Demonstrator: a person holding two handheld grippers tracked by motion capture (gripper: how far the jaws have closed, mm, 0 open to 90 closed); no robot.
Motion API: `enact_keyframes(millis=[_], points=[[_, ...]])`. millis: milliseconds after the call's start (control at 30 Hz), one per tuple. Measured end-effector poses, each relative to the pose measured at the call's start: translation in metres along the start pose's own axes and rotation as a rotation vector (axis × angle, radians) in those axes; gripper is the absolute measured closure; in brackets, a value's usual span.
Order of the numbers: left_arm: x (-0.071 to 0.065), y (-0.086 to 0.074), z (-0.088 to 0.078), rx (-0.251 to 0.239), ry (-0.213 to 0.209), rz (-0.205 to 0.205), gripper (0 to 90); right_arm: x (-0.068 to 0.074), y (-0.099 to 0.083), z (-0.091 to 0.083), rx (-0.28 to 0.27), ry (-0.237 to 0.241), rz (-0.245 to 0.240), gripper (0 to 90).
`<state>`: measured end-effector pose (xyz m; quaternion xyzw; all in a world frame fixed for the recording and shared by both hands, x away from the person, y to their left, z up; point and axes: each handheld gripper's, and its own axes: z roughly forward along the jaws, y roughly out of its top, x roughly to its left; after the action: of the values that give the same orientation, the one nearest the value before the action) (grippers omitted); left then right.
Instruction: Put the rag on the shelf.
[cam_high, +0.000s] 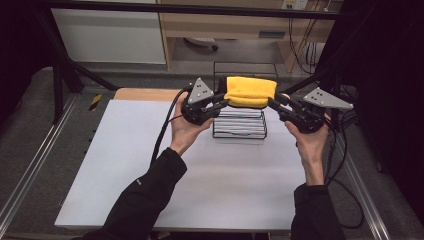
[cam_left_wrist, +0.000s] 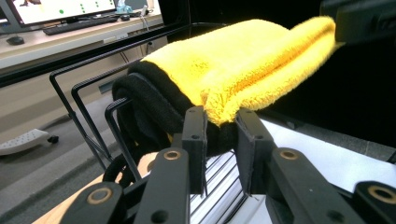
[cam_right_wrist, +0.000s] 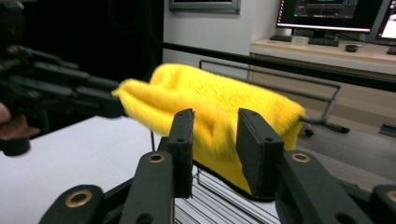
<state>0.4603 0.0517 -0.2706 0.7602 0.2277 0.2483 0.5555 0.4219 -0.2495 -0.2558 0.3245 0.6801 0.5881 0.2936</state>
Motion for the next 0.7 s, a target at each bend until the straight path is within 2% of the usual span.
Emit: enact_keyframes(millis=[67, 133, 200, 300, 400, 567, 700], points=[[-0.001, -0.001, 0.001, 0.004, -0.002, 0.006, 75.0, 0.002, 0.004, 0.003, 0.002, 0.012, 0.004, 71.7], [-0.001, -0.002, 0.001, 0.008, -0.005, 0.004, 74.7, 0.003, 0.003, 0.009, 0.035, 0.013, 0.013, 81.5], [-0.001, -0.002, 0.001, 0.011, -0.014, -0.001, 72.9, 0.003, -0.002, 0.015, 0.074, 0.008, 0.034, 86.4], [-0.002, -0.005, -0.001, 0.034, -0.041, -0.018, 65.7, 0.000, -0.014, 0.022, 0.119, -0.006, 0.050, 87.7], [-0.001, -0.011, -0.002, 0.047, -0.062, -0.033, 65.3, -0.004, -0.026, 0.025, 0.142, -0.017, 0.065, 88.0], [0.003, -0.017, 0.007, 0.083, -0.064, -0.066, 78.4, -0.007, -0.035, 0.033, 0.148, -0.032, 0.062, 87.9], [0.005, -0.019, 0.017, 0.107, -0.031, -0.079, 88.2, -0.008, -0.040, 0.040, 0.156, -0.051, 0.043, 87.2]])
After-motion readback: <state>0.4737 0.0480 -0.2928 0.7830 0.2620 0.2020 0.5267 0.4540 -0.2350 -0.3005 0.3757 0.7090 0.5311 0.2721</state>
